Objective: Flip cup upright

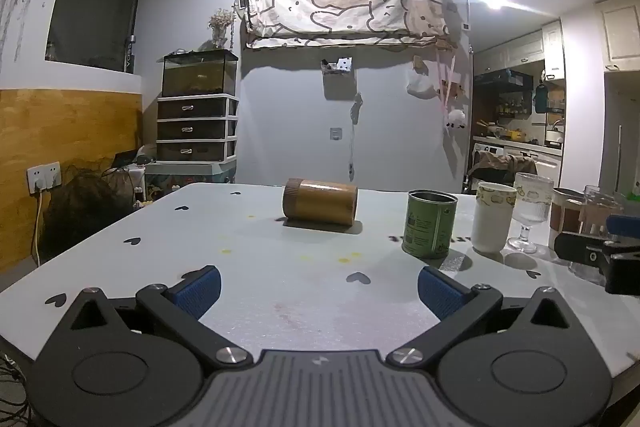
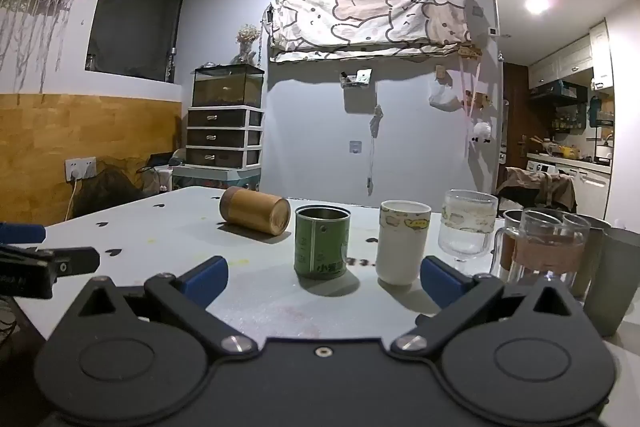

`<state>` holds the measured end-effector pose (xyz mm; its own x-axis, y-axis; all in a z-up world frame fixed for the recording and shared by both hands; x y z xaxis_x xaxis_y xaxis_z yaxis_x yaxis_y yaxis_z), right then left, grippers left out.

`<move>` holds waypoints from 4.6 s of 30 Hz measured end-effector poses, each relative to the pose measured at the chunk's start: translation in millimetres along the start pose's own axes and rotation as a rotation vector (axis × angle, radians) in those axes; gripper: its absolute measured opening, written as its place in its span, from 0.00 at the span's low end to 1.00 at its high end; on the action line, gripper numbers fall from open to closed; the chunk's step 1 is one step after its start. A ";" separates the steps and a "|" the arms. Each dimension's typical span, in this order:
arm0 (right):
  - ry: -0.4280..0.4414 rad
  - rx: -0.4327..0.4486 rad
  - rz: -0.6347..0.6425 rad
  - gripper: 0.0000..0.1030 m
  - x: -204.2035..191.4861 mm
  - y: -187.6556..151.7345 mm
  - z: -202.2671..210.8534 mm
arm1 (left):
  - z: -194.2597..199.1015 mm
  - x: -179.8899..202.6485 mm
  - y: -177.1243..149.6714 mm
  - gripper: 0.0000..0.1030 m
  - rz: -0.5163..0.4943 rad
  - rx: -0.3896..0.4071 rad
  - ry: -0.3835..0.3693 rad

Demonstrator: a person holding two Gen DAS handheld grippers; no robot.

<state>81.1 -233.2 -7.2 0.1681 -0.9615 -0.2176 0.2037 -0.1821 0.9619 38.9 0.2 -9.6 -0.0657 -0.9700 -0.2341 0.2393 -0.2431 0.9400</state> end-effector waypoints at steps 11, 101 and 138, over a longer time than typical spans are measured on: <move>-0.003 0.005 0.019 1.00 -1.2 0.3 -0.1 | -0.2 -0.1 -0.1 1.00 -0.002 0.001 -0.001; -0.011 0.023 -0.017 1.00 7.7 4.7 10.2 | -16.3 6.8 -8.9 1.00 -0.016 0.032 -0.020; -0.112 0.001 -0.081 1.00 77.8 -22.2 22.8 | -343.9 -8.4 94.8 1.00 0.618 -0.425 0.129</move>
<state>67.6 -308.6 -41.7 0.0424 -0.9606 -0.2748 0.2115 -0.2602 0.9421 395.3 -16.7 -3.8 0.3086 -0.9172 0.2521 0.5500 0.3883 0.7394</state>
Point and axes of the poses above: each gripper's, at about its wrist camera, not at the fingertips, and z roughly against the way its jaws point, x to its right, y to its top, the point moved 4 cm from there along -z, roughly the way its jaws point, and after that the axes turned 15 degrees about -z, right-handed, at the moved point
